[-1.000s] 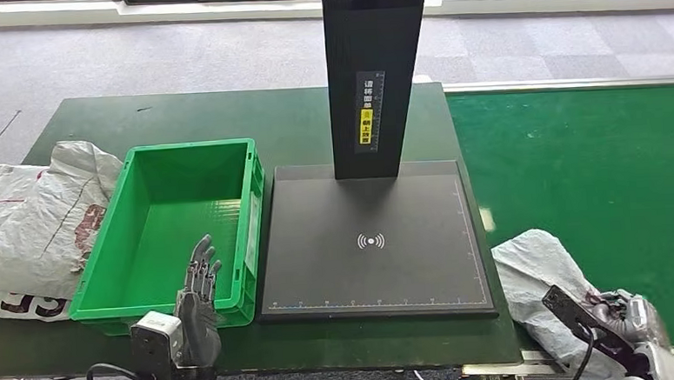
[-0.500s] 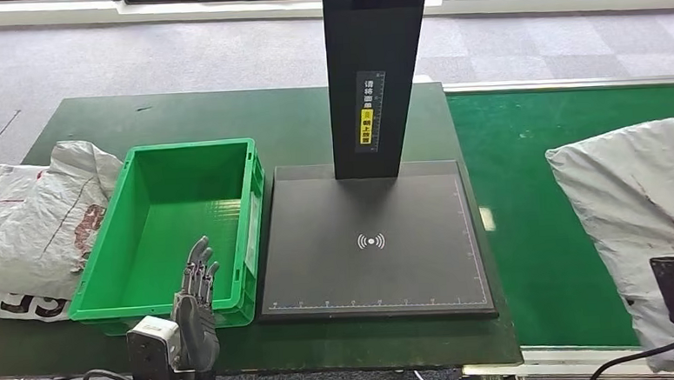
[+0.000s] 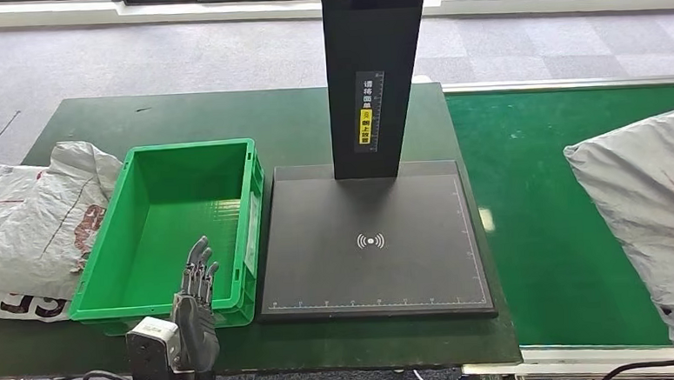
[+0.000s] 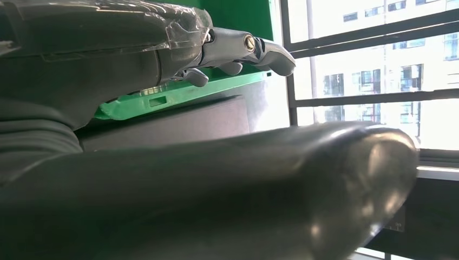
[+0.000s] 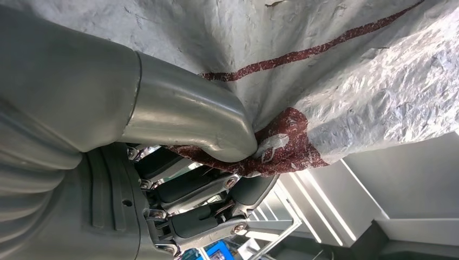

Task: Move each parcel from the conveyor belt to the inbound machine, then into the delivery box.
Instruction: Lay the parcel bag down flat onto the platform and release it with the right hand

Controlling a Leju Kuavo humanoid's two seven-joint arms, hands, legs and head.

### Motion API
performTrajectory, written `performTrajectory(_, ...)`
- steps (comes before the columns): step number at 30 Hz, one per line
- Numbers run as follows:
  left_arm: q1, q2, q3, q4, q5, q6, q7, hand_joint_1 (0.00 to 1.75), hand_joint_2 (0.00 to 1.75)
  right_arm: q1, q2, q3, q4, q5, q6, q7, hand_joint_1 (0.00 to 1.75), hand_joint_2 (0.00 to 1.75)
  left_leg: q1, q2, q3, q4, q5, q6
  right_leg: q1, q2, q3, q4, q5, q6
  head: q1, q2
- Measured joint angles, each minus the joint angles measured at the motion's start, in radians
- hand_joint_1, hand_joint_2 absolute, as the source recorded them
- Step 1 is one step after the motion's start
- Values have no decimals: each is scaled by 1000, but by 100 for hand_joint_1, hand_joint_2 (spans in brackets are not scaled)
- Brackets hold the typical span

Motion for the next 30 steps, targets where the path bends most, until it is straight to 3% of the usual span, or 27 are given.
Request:
performTrajectory(14, -1, 0, 0, 1, 12, 2, -5, 0, 0, -17, 4, 19, 3, -24, -2, -16, 175, 175, 0, 1, -7, -1, -1, 0, 0, 1, 1, 0, 0, 0, 0, 0)
performTrajectory(21, -32, -1, -20, 22, 52, -44, -3, 0, 0, -193, 23, 276, 166, -26, 13, 13, 175, 175, 2, 7, -6, -1, 0, -2, 2, 7, 1, 0, 1, -2, 0, 0)
performTrajectory(26, -77, -8, -35, 59, 104, -99, 0, 0, 0, -344, 113, 500, 359, -107, 33, -9, 175, 175, 4, 7, 1, -1, 5, -6, 4, 7, -1, 1, 5, -5, 0, 0)
performTrajectory(30, -97, -11, -37, 83, 114, -106, -5, 0, 0, -406, 159, 601, 431, -123, 35, 5, 175, 175, 4, 2, 0, -1, 6, -7, 4, 3, -2, 2, 5, -6, 0, 0)
